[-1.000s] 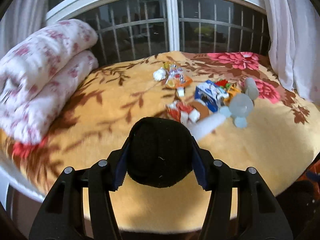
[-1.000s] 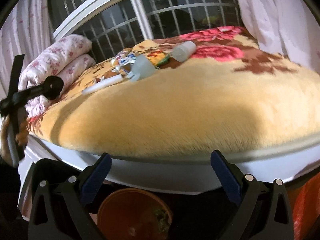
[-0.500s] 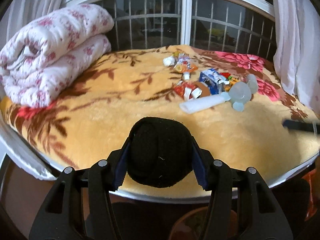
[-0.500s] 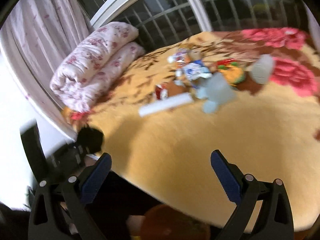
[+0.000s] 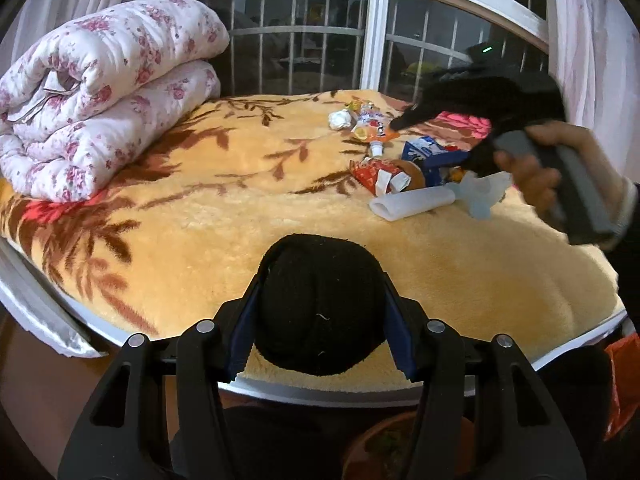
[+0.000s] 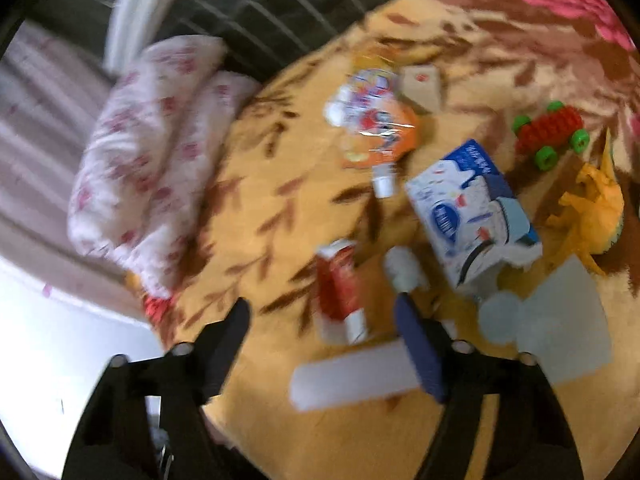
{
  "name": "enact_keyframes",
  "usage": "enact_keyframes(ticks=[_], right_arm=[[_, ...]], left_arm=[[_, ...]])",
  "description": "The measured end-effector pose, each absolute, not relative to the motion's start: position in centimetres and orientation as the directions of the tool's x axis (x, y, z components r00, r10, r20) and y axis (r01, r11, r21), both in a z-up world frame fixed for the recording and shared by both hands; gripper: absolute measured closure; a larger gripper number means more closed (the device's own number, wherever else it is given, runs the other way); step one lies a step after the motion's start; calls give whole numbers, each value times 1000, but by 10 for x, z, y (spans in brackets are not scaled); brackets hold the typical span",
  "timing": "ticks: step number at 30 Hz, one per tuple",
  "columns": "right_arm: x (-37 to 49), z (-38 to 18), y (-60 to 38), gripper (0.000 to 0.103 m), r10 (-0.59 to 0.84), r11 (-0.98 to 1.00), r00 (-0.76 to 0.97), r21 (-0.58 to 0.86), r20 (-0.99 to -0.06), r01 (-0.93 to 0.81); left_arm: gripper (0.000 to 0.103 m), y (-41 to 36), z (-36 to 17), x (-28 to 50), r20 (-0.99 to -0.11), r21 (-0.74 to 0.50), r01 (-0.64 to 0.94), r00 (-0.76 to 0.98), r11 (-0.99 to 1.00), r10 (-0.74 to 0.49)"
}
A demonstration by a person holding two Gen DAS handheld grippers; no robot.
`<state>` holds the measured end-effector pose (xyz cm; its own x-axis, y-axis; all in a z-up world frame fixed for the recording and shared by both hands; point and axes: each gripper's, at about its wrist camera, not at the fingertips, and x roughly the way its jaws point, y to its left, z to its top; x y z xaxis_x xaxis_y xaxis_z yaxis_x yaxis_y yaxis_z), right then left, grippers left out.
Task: Collect trash
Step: 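Grasp the white tissue with the right tool while the left tool holds the black lid, then carry the lid and tissue over the orange bucket and open both tools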
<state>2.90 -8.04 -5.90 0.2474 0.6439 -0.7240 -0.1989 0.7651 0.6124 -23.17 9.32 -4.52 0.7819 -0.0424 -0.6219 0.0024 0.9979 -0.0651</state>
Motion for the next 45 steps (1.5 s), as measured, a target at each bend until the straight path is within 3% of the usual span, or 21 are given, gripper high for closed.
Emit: enact_keyframes(ticks=[4, 8, 14, 19, 21, 24, 34, 45], right_arm=[[45, -76, -78, 33, 578, 816, 242, 558, -779, -152], [52, -87, -79, 46, 506, 862, 253, 488, -824, -135], [63, -101, -79, 45, 442, 897, 241, 425, -864, -120], [67, -109, -83, 44, 476, 879, 221, 470, -851, -85], [63, -108, -77, 64, 467, 884, 224, 453, -855, -113], [57, -102, -79, 74, 469, 883, 243, 452, -849, -127], [37, -60, -112, 74, 536, 840, 365, 523, -762, -141], [-61, -24, -158, 74, 486, 873, 494, 419, -721, -249]], left_arm=[[49, 99, -45, -230, -610, -114, 7, 789, 993, -75], [49, 104, -48, -227, -618, -117, -4, 783, 993, -70], [49, 112, -56, -223, -635, -157, -15, 767, 988, -89], [49, 110, -59, -224, -644, -155, -7, 759, 988, -96], [49, 109, -60, -223, -647, -156, -3, 756, 988, -100], [49, 107, -61, -224, -653, -153, 2, 750, 988, -103], [49, 90, -55, -209, -656, -155, 44, 742, 987, -136], [48, 38, -43, -180, -657, -50, 116, 744, 992, -120]])
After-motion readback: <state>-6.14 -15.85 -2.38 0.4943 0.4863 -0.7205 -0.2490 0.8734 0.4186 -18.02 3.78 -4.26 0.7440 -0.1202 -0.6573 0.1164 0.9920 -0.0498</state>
